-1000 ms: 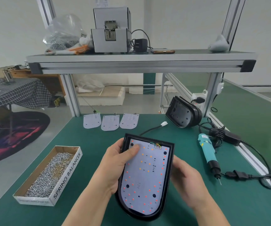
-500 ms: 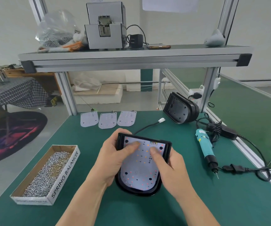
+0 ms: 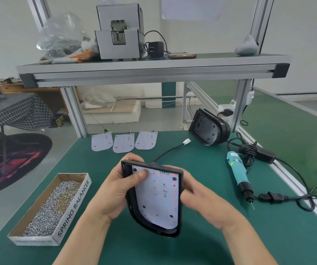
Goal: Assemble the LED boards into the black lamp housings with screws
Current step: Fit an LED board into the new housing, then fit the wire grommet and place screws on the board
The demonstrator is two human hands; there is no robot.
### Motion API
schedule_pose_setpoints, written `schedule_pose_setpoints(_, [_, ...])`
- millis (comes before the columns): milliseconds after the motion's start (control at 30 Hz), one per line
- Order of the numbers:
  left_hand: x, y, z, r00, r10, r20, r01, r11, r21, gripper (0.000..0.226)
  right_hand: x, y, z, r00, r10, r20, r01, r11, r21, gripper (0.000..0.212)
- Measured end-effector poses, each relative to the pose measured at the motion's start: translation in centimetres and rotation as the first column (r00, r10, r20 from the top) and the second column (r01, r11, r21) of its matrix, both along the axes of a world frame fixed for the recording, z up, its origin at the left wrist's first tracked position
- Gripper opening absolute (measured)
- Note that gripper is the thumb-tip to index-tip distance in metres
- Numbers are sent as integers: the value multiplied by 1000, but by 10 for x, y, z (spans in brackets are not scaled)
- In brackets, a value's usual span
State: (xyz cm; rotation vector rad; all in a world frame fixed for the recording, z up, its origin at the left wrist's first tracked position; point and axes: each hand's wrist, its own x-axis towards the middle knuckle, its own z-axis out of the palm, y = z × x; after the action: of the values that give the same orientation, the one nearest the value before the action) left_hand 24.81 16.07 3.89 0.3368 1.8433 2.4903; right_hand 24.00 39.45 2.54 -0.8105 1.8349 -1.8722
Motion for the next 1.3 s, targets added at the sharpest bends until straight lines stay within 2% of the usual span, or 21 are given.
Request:
schedule_pose_setpoints(33, [-2, -6, 0, 999, -50, 13, 50, 998, 36, 40, -2, 5, 4, 996, 6, 84, -6, 1000, -2, 65])
schedule_pose_setpoints(100, [-6, -18, 0, 993, -118, 16, 115, 988, 105, 24, -7, 12, 9, 989, -12, 147, 11, 1000, 10, 46])
schedule_pose_setpoints(167, [-10, -28, 2, 980, -200, -7, 199, 973, 121, 16, -9, 17, 11, 997, -43, 71, 40, 998, 50, 17])
schedule_pose_setpoints(200, [-12, -32, 5, 969, -247, -29, 248, 962, 109, 17, -9, 17, 13, 998, -49, 27, 47, 996, 75, 11])
schedule_pose_setpoints(300, [-19, -44, 9, 945, -325, -32, 326, 943, 68, 29, -9, 13, 24, 964, -225, -144, 254, 938, 235, 26])
schedule_pose_setpoints(400, [-23, -46, 10, 960, -274, 49, 276, 960, -41, 27, -3, 8, 36, 904, -362, -227, 410, 886, 217, 24])
schedule_pose_setpoints(467, [-26, -43, 17, 984, -155, 88, 168, 971, -169, 53, 3, 3, 42, 874, -391, -289, 451, 874, 181, 23])
schedule_pose_setpoints(533, [-24, -39, 32, 997, 69, 40, -53, 948, -314, 68, 8, -5, 43, 842, -416, -342, 492, 854, 172, 26])
schedule_pose_setpoints(567, [-21, -37, 43, 983, 182, -26, -179, 911, -371, 70, 9, -9, 44, 836, -418, -355, 500, 847, 180, 28])
schedule_pose_setpoints(600, [-14, -33, 57, 966, 221, -131, -256, 874, -412, 68, 10, -14, 44, 830, -415, -372, 508, 839, 198, 29])
schedule_pose_setpoints(633, [-5, -25, 71, 958, 137, -252, -249, 836, -489, 64, 11, -18, 45, 821, -413, -393, 520, 826, 217, 29])
schedule_pose_setpoints(667, [5, -14, 81, 941, -45, -335, -188, 754, -629, 61, 11, -23, 46, 811, -413, -415, 533, 814, 232, 31])
schedule_pose_setpoints(733, [17, 14, 85, 850, -390, -356, -183, 414, -892, 63, 10, -28, 48, 790, -393, -470, 546, 800, 249, 33])
schedule_pose_setpoints(767, [19, 25, 81, 821, -460, -338, -250, 243, -937, 61, 9, -29, 50, 780, -364, -509, 545, 795, 267, 35])
schedule_pose_setpoints(800, [19, 34, 78, 823, -463, -328, -305, 126, -944, 57, 9, -28, 52, 776, -319, -545, 535, 790, 299, 38])
schedule_pose_setpoints(833, [19, 38, 77, 838, -435, -330, -342, 52, -938, 51, 9, -26, 54, 779, -272, -565, 518, 786, 336, 37])
schedule_pose_setpoints(933, [13, 33, 72, 849, -403, -342, -403, -76, -912, 31, 10, -21, 52, 801, -214, -559, 479, 790, 384, 33])
schedule_pose_setpoints(1000, [10, 28, 65, 839, -422, -342, -436, -147, -888, 28, 11, -21, 50, 812, -234, -535, 469, 807, 359, 34])
schedule_pose_setpoints(1033, [10, 27, 61, 836, -422, -351, -444, -145, -884, 27, 13, -22, 49, 799, -243, -550, 480, 809, 340, 36])
schedule_pose_setpoints(1133, [14, 20, 51, 865, -357, -351, -422, -142, -895, 34, 19, -28, 50, 680, -280, -678, 578, 774, 259, 38])
schedule_pose_setpoints(1300, [17, 5, 52, 964, -146, -221, -237, -103, -966, 36, 27, -28, 56, 589, -369, -719, 642, 754, 139, 28])
